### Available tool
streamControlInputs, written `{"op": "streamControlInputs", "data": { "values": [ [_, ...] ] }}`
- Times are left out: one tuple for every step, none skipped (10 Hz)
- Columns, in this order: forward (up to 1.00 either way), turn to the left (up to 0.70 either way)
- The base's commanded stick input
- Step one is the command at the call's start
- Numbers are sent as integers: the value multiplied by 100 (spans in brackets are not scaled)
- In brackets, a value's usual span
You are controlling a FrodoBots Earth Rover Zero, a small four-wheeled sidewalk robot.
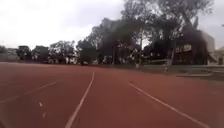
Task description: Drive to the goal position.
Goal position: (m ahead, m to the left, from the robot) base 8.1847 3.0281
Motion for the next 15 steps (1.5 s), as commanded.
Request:
{"op": "streamControlInputs", "data": {
  "values": [
    [45, 0],
    [45, 0],
    [45, 0],
    [45, 0],
    [45, 0],
    [45, 0],
    [45, 0],
    [45, 0],
    [45, 0],
    [45, 0],
    [45, 0],
    [45, 0],
    [45, 0],
    [45, 0],
    [45, 0]
  ]
}}
